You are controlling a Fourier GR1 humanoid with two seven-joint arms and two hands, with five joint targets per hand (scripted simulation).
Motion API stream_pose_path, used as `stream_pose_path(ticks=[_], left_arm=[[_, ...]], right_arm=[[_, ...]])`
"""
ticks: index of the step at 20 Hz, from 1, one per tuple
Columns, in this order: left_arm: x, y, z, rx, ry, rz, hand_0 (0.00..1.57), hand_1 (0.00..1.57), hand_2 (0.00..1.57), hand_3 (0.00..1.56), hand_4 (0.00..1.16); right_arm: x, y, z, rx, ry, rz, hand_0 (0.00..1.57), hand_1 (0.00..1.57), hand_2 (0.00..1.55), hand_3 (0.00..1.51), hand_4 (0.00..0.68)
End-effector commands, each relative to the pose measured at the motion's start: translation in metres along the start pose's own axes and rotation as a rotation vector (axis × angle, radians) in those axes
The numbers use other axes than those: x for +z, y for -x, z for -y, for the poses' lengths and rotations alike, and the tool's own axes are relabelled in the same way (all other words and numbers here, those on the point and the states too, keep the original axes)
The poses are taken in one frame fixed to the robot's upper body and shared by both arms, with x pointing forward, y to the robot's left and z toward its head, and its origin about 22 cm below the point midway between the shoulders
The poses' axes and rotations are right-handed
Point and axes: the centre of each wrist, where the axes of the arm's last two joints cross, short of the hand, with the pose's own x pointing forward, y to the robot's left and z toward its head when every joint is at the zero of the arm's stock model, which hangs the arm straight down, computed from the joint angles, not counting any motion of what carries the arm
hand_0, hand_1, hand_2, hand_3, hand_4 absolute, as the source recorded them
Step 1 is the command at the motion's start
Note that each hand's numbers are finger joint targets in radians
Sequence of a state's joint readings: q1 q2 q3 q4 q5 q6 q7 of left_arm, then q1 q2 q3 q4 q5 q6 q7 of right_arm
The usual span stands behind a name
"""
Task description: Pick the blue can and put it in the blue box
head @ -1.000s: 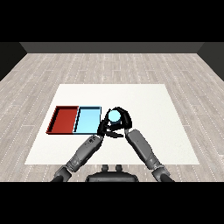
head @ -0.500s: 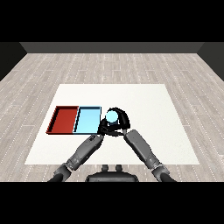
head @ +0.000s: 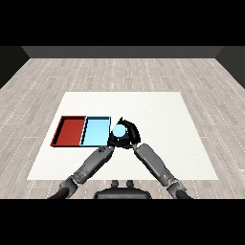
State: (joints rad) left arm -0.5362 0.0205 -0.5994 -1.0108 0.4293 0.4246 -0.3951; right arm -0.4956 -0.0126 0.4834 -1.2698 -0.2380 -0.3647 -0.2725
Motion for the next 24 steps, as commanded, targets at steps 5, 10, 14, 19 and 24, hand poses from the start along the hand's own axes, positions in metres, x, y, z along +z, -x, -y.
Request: stream_pose_path(ticks=[5,10,14,19,24], left_arm=[[0.003,0.005,0.013,0.044,-0.098,-0.053,0.00,0.00,0.39,0.00,0.78],[-0.004,-0.006,0.022,-0.059,-0.137,-0.091,1.57,1.57,1.57,1.47,1.13],[-0.009,0.005,0.007,-0.081,-0.159,-0.078,1.57,1.57,1.55,1.46,1.14],[-0.008,-0.003,0.016,-0.086,-0.188,-0.040,1.57,1.57,1.56,1.47,1.14],[-0.012,-0.003,0.009,-0.105,-0.183,-0.036,1.57,1.57,1.56,1.47,1.14]], right_arm=[[0.000,-0.002,-0.010,-0.017,-0.028,0.003,1.45,1.45,1.46,1.37,0.511],[-0.014,-0.013,-0.005,-0.035,-0.022,0.019,1.43,1.43,1.46,1.38,0.529],[0.010,0.005,-0.011,-0.071,-0.013,0.009,1.42,1.42,1.46,1.38,0.531],[-0.002,-0.011,-0.008,-0.053,-0.040,0.012,1.42,1.42,1.46,1.38,0.522],[-0.005,-0.004,-0.003,0.045,0.001,-0.011,0.00,0.00,0.00,0.00,0.000]])
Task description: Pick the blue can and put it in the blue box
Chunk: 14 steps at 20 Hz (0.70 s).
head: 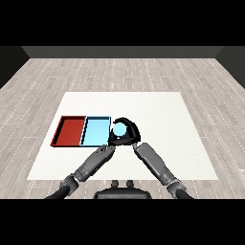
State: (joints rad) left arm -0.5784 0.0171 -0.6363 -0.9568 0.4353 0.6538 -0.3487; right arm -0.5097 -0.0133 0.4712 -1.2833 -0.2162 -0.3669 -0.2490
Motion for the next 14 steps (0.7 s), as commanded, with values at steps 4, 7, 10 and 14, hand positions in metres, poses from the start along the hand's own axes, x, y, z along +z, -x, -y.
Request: stream_pose_path(ticks=[4,7,10,14], left_arm=[[-0.011,-0.003,0.003,0.016,-0.016,0.006,1.57,1.57,1.56,1.47,1.14],[-0.005,-0.008,0.001,0.013,-0.029,0.018,1.57,1.57,1.57,1.48,1.14],[0.000,0.000,0.005,0.020,-0.030,0.001,1.57,1.57,1.57,1.48,1.14],[-0.007,-0.002,-0.001,-0.004,-0.051,0.032,1.57,1.57,1.57,1.49,1.15]], right_arm=[[0.004,-0.006,-0.011,0.025,0.006,-0.036,0.00,0.00,0.00,0.00,0.000],[-0.003,-0.006,0.006,0.074,0.001,-0.033,0.00,0.00,0.00,0.00,0.000],[0.006,-0.002,0.021,0.025,0.020,-0.025,0.00,0.00,0.00,0.00,0.000],[-0.004,0.003,0.019,0.019,0.081,0.004,0.00,0.00,0.00,0.00,0.000]])
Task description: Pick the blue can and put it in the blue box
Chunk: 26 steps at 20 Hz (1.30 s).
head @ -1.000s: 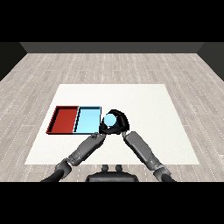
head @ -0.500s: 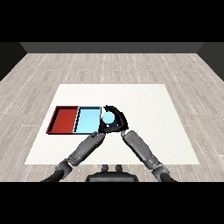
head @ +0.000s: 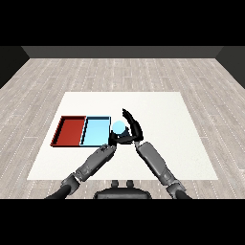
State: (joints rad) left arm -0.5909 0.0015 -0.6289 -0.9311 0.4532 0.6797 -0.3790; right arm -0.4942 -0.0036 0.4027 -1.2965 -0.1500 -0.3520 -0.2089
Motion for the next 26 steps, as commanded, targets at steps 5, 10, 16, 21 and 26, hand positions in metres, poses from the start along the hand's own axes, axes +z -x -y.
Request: stream_pose_path(ticks=[5,10,16,21,26], left_arm=[[-0.003,0.012,-0.022,0.025,-0.045,-0.037,1.57,1.57,1.57,1.49,1.14],[-0.013,0.009,-0.045,0.012,-0.114,0.004,1.57,1.57,1.57,1.48,1.14],[-0.032,-0.004,-0.097,-0.085,-0.204,0.028,1.57,1.57,1.56,1.48,1.15],[-0.054,0.002,-0.111,-0.155,-0.228,-0.080,1.57,1.57,1.57,1.48,1.13],[-0.066,0.020,-0.154,-0.229,-0.265,-0.157,1.57,1.57,1.57,1.51,1.10]], right_arm=[[0.002,-0.018,0.054,-0.191,0.117,0.073,0.00,0.00,0.00,0.00,0.000],[0.009,-0.052,0.089,-0.193,0.158,0.176,0.00,0.00,0.00,0.00,0.000],[0.042,-0.061,0.136,-0.199,0.282,0.200,0.00,0.00,0.00,0.00,0.000],[0.047,-0.053,0.119,-0.210,0.283,0.174,0.00,0.00,0.00,0.00,0.000],[0.069,-0.040,0.151,-0.192,0.337,0.151,0.00,0.00,0.00,0.00,0.000]])
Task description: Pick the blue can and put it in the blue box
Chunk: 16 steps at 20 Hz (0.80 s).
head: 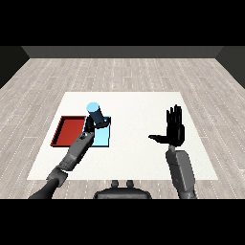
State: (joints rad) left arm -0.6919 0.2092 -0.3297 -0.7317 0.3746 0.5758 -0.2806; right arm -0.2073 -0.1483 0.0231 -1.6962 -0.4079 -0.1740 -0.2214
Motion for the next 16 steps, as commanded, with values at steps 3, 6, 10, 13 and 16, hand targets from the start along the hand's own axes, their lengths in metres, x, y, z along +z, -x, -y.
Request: stream_pose_path(ticks=[3,6,10,13,16], left_arm=[[-0.032,0.018,-0.037,-0.103,-0.043,-0.148,1.57,1.57,1.57,1.49,1.10],[-0.030,0.026,-0.031,-0.161,-0.080,-0.276,1.57,1.57,1.57,1.46,1.02],[-0.001,0.066,-0.027,-0.268,-0.098,-0.385,1.57,1.57,1.51,1.35,0.99],[0.012,0.087,-0.038,-0.349,-0.088,-0.517,1.34,1.34,1.27,1.19,0.94],[0.023,0.101,-0.047,-0.373,-0.047,-0.599,0.95,0.95,0.87,0.81,0.93]], right_arm=[[-0.004,0.011,0.021,0.023,0.046,-0.024,0.00,0.00,0.00,0.00,0.000],[-0.014,0.019,0.010,0.023,0.039,-0.039,0.00,0.00,0.00,0.00,0.000],[-0.027,0.019,0.026,-0.002,0.060,-0.035,0.00,0.00,0.00,0.00,0.000],[-0.003,0.039,0.034,0.016,0.060,-0.059,0.00,0.00,0.00,0.00,0.000],[-0.026,0.039,0.022,0.018,0.060,-0.057,0.00,0.00,0.00,0.00,0.000]])
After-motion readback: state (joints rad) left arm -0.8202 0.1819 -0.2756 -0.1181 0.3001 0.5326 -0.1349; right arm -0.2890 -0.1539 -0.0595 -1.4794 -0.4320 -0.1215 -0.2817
